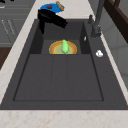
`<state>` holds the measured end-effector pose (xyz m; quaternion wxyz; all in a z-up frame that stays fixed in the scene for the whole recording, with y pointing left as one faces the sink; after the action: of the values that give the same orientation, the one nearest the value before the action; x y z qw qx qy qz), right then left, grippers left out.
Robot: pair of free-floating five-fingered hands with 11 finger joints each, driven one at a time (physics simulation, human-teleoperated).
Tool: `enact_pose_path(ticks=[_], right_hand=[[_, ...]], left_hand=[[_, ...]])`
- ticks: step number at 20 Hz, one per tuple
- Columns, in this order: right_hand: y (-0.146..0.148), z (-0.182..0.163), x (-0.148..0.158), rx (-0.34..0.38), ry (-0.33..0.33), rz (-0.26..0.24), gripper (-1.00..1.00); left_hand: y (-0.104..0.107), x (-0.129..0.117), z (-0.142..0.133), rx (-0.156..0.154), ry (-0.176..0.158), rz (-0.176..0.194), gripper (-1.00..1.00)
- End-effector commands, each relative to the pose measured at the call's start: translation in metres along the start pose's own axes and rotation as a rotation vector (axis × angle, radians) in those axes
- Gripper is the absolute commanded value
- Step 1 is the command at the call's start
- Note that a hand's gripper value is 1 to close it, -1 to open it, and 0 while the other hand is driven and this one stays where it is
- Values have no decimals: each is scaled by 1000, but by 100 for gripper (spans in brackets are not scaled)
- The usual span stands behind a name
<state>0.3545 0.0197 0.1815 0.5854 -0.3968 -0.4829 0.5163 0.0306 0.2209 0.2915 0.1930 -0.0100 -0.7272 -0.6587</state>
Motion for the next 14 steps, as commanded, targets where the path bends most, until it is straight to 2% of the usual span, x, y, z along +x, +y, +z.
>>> enact_pose_path(ticks=[1,3,4,5,9,14], right_hand=[[1,8,-4,-86,-28,6,-100],[-2,12,-5,-115,-26,23,-100],[-4,11,-5,-124,-44,53,-100],[-6,10,-7,-126,-55,57,-100],[-27,-9,-6,-114,-10,38,-100],[-58,-28,-4,-104,-3,45,-100]], left_hand=[[0,0,0,0,0,0,0],[0,0,0,0,0,0,0],[0,0,0,0,0,0,0],[0,0,0,0,0,0,0],[0,0,0,0,0,0,0],[0,0,0,0,0,0,0]])
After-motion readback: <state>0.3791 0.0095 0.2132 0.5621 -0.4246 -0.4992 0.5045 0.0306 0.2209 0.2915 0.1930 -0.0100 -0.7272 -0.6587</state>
